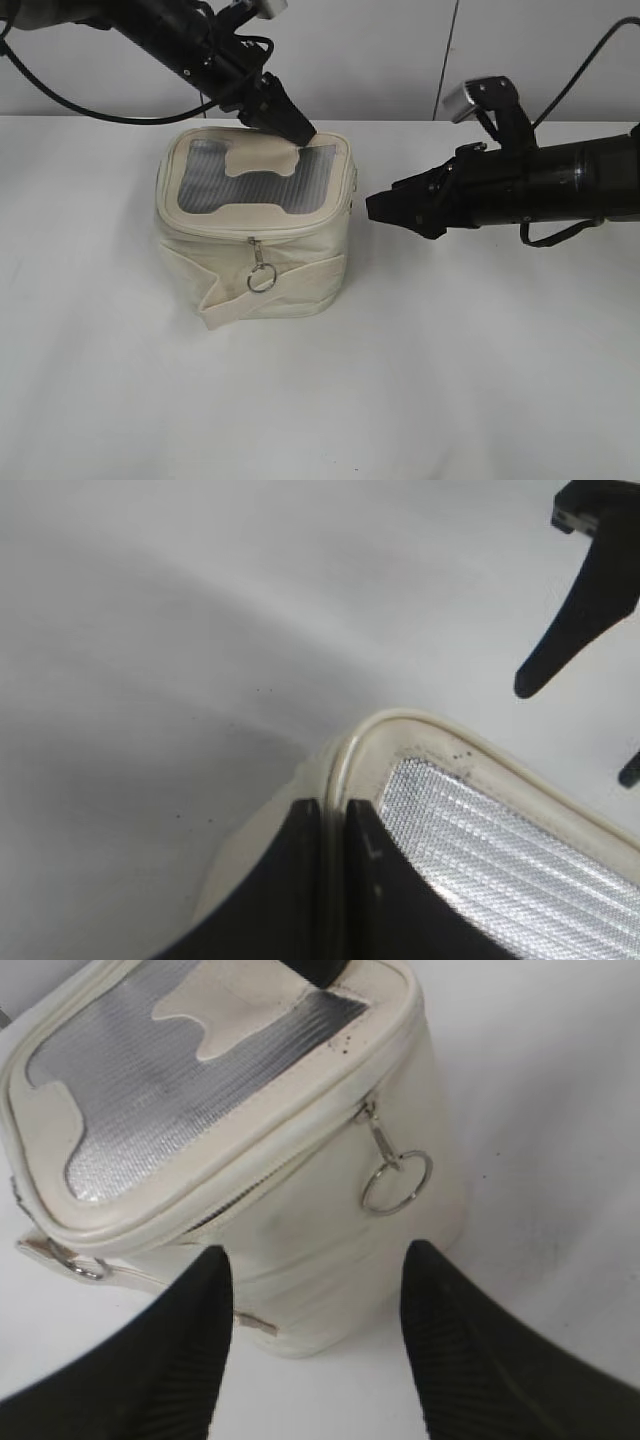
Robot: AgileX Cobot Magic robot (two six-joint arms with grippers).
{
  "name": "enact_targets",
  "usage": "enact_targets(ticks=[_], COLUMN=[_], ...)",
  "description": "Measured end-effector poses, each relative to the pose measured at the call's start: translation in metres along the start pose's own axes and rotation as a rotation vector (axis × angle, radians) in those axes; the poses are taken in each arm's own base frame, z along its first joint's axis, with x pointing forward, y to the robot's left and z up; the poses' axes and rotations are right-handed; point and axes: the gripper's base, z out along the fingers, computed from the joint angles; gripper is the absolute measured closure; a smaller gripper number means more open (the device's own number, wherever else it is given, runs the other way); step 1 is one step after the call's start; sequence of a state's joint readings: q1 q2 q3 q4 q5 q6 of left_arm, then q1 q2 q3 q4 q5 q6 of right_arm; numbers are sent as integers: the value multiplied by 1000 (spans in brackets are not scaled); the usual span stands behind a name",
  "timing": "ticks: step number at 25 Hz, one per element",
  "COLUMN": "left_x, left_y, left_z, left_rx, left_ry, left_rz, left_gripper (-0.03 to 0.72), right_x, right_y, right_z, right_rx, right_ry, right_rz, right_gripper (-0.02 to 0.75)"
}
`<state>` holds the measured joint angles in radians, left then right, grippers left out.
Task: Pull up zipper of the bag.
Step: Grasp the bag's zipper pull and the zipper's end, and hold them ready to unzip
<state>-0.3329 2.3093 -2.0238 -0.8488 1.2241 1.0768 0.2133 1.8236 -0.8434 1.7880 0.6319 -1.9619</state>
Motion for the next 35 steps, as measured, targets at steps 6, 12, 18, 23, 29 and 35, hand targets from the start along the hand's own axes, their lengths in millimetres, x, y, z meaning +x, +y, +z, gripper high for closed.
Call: enact_targets(ticks=[6,12,18,23,29,35], left_x=[0,0,0,0,0,0], left_y=[0,0,0,0,0,0], left_z=[0,0,0,0,0,0], left_rx=[3,4,5,4,2,2], left_ry=[-3,-5,-5,-5,-6,-6], left_rz=[-1,-2,-2,-3,-3,-3], left_gripper=[658,659,659,659,659,659], right_x=[10,6,-1,-9,-12,-8], right_y=[2,-7,-10,-11,-19,-17], right_z=[20,36,45,54,71,75], right_rx=[5,19,28,57,69,52], right_ry=[51,59,52,53,56,94], right_rz=[-102,-112,-126,-154,-149,-70], right_gripper=[307,311,323,326,492,729])
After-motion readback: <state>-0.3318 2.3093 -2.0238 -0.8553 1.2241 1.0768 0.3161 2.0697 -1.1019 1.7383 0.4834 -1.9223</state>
